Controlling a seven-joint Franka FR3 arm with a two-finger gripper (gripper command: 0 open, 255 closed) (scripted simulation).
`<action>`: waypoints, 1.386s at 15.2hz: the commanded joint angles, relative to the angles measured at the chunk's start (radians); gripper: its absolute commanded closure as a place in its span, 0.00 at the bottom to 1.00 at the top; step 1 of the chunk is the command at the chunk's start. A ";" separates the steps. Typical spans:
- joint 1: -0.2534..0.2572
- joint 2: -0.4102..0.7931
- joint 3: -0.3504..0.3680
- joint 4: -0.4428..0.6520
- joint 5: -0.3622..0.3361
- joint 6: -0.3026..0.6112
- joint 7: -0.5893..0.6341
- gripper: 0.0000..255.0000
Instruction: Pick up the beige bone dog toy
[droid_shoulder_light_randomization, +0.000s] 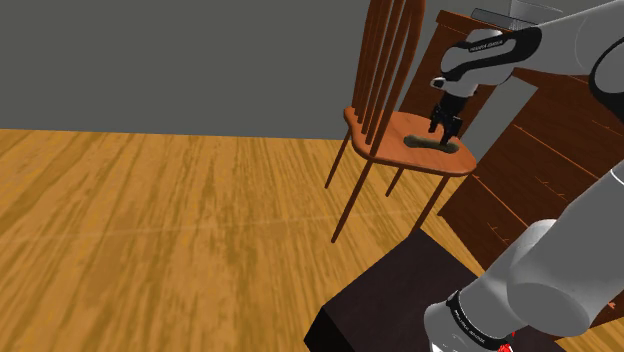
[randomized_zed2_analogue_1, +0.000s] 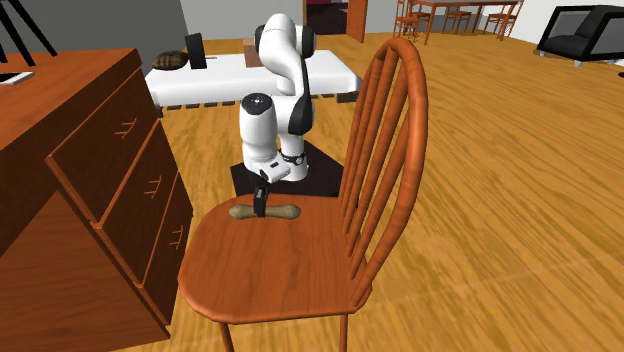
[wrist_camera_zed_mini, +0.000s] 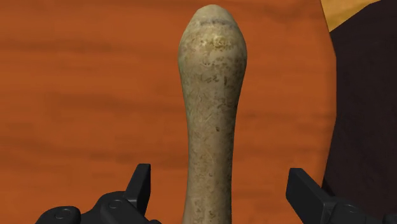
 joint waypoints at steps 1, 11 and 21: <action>-0.002 0.014 -0.001 -0.013 0.010 0.024 -0.009 0.00; -0.007 0.038 -0.001 -0.045 0.028 0.073 -0.021 1.00; -0.001 0.006 0.000 0.000 0.004 0.006 -0.006 1.00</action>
